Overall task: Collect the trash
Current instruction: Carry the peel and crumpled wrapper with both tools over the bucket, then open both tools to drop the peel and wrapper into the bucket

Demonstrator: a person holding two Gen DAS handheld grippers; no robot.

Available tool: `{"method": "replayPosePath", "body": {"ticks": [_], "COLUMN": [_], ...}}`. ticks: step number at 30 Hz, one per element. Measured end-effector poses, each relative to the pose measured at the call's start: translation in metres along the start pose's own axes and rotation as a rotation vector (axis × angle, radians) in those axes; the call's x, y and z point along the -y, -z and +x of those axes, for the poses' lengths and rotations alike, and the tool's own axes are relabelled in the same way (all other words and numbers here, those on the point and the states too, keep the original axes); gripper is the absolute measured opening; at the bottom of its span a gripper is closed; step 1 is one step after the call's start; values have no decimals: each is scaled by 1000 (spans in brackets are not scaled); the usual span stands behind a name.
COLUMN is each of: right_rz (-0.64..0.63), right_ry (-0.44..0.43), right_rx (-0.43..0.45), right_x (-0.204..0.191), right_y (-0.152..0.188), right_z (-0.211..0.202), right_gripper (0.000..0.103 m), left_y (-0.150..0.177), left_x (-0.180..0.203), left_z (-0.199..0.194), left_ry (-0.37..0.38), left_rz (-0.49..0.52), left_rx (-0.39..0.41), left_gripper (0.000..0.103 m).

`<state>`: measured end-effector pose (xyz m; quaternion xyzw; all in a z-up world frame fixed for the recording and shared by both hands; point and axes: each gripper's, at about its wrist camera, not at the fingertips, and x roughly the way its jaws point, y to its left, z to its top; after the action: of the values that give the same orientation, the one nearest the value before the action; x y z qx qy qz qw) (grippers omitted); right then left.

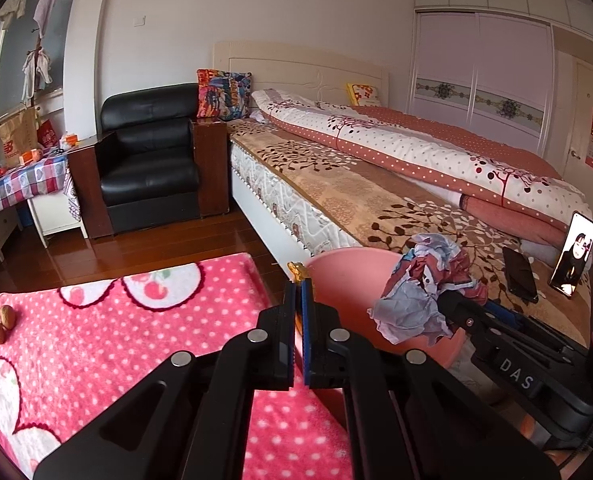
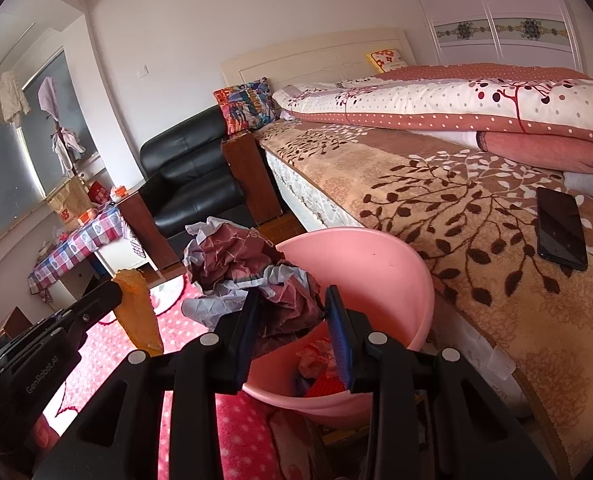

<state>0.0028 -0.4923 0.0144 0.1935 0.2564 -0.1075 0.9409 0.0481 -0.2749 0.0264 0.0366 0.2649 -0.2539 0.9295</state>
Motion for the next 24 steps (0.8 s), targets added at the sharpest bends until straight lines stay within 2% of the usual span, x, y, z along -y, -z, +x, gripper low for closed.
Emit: {"method": "replayPosePath", "body": {"ticks": [12, 24], "right_rz": [28, 49], "right_ry": [60, 77], "right_rx": [-38, -76], "right_x": [29, 44], "right_y": [1, 6], "right_z": [24, 42], "right_gripper": [34, 34], "left_y": [0, 6], "left_x": [15, 22], "left_z": [28, 58], "left_ry": [120, 129], "left_rz": [-11, -30], "left_rx": [-34, -105], "left_gripper": [2, 2]}}
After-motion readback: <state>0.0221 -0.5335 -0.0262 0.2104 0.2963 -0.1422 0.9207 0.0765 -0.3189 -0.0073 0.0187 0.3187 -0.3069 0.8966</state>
